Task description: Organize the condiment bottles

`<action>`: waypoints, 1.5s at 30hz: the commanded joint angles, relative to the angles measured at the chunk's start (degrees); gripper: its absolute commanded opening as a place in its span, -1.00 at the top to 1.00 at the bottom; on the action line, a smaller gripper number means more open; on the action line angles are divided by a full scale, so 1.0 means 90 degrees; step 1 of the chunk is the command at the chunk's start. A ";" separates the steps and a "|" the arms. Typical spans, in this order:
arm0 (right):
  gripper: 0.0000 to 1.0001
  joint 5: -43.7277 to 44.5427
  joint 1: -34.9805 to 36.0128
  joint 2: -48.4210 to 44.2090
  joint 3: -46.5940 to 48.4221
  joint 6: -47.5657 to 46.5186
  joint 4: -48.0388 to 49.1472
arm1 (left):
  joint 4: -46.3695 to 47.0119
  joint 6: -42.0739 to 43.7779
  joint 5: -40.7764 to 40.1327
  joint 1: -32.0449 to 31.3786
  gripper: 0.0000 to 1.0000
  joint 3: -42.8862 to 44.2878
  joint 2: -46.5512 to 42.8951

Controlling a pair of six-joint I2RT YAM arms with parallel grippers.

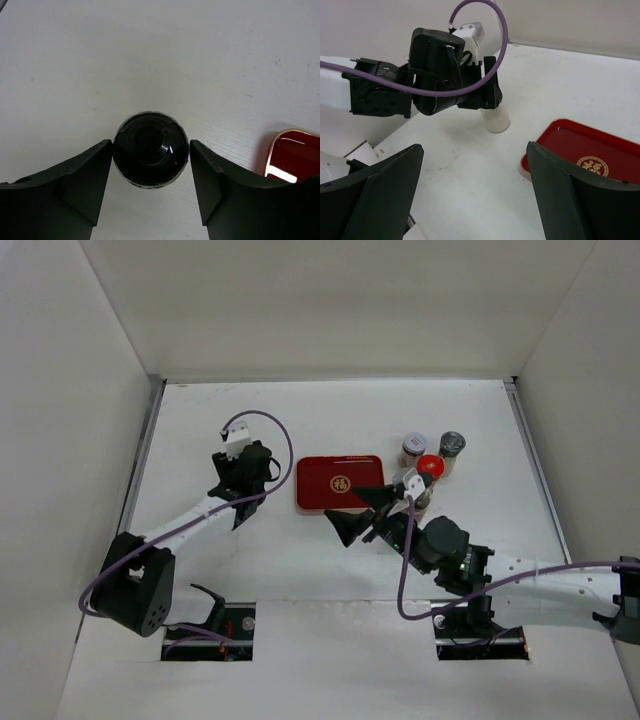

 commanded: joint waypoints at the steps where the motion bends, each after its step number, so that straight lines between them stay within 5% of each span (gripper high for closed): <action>1: -0.82 -0.0089 -0.0084 -0.0211 0.0018 0.0096 0.0287 | 0.0403 0.0055 0.0043 0.0032 -0.19 0.0186 -0.0054; 4: -0.82 -0.0089 -0.0094 -0.0290 0.0038 0.0097 0.0199 | 0.0461 0.0026 0.0043 0.0042 -0.19 0.0069 -0.0132; 8: -0.84 -0.0059 -0.0094 -0.0358 0.0009 0.0106 0.0189 | 0.0403 0.0025 0.0043 0.0052 -0.50 0.0010 -0.0191; 14: -0.85 -0.0040 -0.0133 -0.0417 -0.0001 0.0106 0.0179 | 0.0451 0.0035 0.0111 0.0120 -0.48 0.0059 0.0013; 22: -0.86 -0.0010 -0.0152 -0.0524 -0.0060 0.0106 0.0170 | 0.0588 0.0035 0.0394 0.0257 -0.18 0.0157 0.0307; 28: -0.89 0.0048 -0.0162 -0.0622 -0.0128 0.0116 0.0237 | 0.0520 0.0064 0.0297 0.0199 0.20 0.0156 -0.0404; 34: -0.90 0.0165 -0.0221 -0.0612 -0.0196 0.0126 0.0325 | 0.0285 0.0084 0.0316 -0.0640 0.22 0.0810 -0.0934; 39: -0.90 0.0419 -0.0308 -0.0612 -0.0255 0.0135 0.0442 | 0.0549 0.0103 0.0384 -0.1353 0.22 0.1581 -0.0086; 45: -0.65 0.0497 -0.0377 -0.0748 -0.0343 0.0155 0.0492 | 0.1154 0.0113 0.0736 -0.1462 0.22 0.2070 0.0852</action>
